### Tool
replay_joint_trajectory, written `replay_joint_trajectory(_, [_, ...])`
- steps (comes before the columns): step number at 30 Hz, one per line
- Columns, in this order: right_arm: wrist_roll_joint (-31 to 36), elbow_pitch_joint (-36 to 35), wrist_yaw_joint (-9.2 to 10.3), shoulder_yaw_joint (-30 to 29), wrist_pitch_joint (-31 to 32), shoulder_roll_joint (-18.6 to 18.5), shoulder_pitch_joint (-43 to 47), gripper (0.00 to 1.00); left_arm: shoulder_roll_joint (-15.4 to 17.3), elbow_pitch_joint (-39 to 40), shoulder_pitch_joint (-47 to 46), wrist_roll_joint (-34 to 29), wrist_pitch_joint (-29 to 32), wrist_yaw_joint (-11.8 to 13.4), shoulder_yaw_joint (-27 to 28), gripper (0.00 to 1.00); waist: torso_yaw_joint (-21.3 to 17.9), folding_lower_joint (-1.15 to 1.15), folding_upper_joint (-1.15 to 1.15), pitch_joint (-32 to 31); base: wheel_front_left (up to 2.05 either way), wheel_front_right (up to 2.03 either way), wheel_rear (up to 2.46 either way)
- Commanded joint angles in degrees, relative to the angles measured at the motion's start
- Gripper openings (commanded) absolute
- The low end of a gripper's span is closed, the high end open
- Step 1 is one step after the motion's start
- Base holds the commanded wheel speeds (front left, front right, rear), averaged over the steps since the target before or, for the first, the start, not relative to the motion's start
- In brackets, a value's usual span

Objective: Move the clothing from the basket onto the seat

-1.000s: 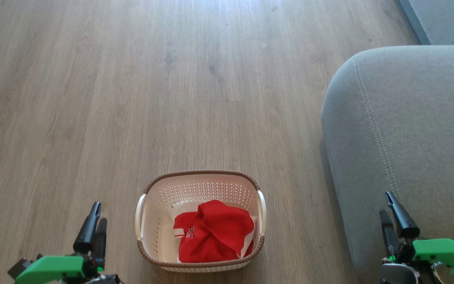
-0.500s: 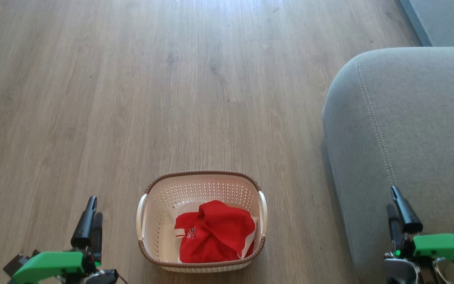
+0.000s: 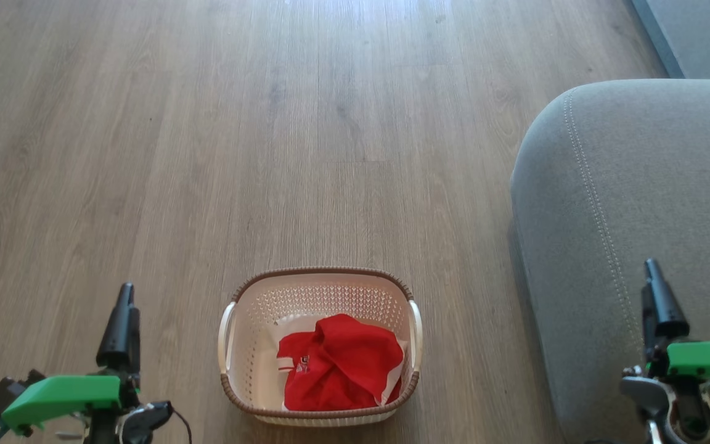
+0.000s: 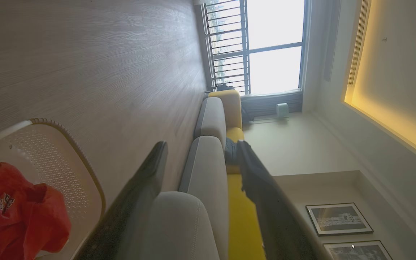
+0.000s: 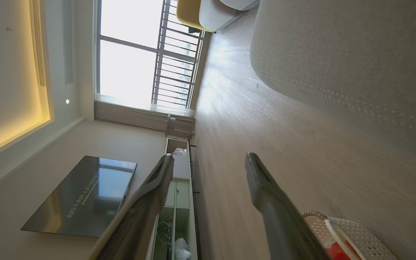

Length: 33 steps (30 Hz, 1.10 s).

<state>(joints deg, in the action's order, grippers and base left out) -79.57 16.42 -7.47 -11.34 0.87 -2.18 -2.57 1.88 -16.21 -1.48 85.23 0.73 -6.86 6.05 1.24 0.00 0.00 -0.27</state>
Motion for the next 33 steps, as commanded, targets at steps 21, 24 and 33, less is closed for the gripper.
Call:
replay_joint_trajectory(21, [26.7,-13.6,-0.02,3.7,-4.0,-0.5,-5.5,1.0,0.5,10.6,-6.7,-16.8,-4.0,1.5,6.5,1.0,0.9,0.0,0.0,1.0,0.0,0.0,0.0])
replay_joint_trajectory(24, [30.2,-14.9,-0.02,4.4,-4.5,-0.5,-5.8,1.0,0.6,12.9,-6.8,-19.8,-4.5,3.3,5.4,1.0,1.0,0.0,0.0,1.2,0.0,0.0,0.0])
replay_joint_trajectory(33, [39.7,-18.1,-0.02,4.9,-6.0,-0.5,-6.8,1.0,0.6,19.3,-6.4,-32.4,-6.0,8.0,-0.9,1.0,1.1,0.0,0.0,1.7,0.0,0.0,0.0])
